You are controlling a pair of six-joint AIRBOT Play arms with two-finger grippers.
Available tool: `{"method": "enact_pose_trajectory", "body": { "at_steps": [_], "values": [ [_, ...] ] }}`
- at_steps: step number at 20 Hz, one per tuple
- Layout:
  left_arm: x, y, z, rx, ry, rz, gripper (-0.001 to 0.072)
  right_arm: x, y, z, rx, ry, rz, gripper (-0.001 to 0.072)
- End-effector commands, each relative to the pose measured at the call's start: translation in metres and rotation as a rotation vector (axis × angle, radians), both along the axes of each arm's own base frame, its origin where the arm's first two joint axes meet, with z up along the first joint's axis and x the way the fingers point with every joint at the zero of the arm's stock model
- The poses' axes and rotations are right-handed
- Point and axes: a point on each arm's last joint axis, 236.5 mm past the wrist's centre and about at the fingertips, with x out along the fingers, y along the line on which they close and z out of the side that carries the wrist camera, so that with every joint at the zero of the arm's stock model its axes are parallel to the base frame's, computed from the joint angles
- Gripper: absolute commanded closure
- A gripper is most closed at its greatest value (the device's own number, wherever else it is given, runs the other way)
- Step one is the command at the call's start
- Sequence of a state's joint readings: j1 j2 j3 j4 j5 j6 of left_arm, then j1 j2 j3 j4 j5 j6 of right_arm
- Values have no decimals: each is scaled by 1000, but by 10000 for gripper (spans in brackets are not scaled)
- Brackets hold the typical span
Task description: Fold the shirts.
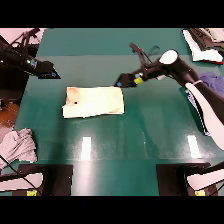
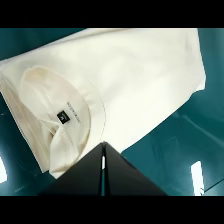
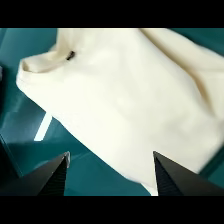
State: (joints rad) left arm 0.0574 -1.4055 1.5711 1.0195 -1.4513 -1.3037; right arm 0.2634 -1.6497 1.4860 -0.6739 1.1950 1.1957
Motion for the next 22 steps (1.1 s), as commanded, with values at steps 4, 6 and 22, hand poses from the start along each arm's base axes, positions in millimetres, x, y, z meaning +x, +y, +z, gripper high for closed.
{"method": "enact_pose_trajectory", "body": {
  "at_steps": [4, 6, 22],
  "values": [
    [4, -9, -17, -65, 19, 38, 682, -18, -47, -84, -1, 280, -186, 19],
    [6, -10, -15, -70, 11, 42, 682, -14, -30, -96, 34, 304, -206, 20],
    [5, -10, -16, -68, 13, 33, 682, 27, 81, -55, 258, 39, -98, 697]
  ]
}}
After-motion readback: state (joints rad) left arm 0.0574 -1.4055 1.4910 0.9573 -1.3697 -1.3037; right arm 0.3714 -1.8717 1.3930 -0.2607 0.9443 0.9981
